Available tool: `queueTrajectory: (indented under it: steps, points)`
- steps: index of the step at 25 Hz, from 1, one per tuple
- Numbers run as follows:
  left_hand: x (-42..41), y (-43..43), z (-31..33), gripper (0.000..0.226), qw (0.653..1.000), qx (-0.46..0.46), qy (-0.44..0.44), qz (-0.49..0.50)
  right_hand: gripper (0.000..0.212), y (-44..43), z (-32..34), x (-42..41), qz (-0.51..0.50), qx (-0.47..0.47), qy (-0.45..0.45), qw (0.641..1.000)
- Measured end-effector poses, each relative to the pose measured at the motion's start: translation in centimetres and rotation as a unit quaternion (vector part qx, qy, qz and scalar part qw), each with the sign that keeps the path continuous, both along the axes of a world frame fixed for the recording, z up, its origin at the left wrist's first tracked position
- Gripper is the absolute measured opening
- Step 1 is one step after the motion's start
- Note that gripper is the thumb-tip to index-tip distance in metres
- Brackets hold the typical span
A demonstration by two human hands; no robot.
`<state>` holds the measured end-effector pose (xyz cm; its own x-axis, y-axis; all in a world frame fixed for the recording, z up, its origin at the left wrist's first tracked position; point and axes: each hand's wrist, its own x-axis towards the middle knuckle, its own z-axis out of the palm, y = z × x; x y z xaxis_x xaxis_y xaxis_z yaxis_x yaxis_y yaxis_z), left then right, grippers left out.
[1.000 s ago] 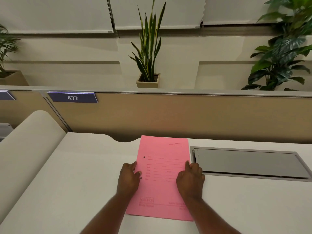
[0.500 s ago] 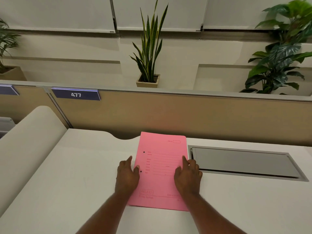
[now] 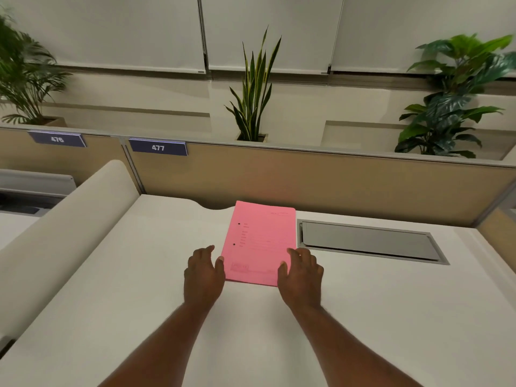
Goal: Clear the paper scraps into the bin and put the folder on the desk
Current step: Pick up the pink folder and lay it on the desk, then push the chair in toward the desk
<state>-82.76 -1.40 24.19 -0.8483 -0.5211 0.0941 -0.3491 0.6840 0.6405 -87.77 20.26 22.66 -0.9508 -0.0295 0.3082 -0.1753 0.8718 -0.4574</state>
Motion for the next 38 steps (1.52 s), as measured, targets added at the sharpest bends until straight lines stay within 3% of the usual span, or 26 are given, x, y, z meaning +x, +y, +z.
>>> queueTrajectory:
  steps: [10,16,23,30,38]
  points:
    - [23.5,8.3,5.7,0.032,0.994,-0.016,0.101,0.028,0.025,7.6,5.8,21.1,0.069,-0.033,0.053,0.996]
    - [39.7,11.8,8.5,0.032,0.993,-0.018,0.107,0.047,0.023,10.8,8.7,35.7,0.123,-0.043,0.063,0.989]
    - [54.4,11.4,12.3,0.037,0.997,-0.041,0.055,0.047,0.027,9.9,11.0,49.2,0.167,-0.055,0.036,0.984]
    - [65.2,8.0,14.2,0.037,0.995,-0.082,0.047,-0.017,0.027,8.1,10.7,60.9,0.176,-0.069,0.039,0.981]
    - [83.4,-1.0,14.5,0.040,0.946,-0.220,0.025,-0.237,0.029,2.0,8.7,83.0,0.140,-0.123,0.095,0.978]
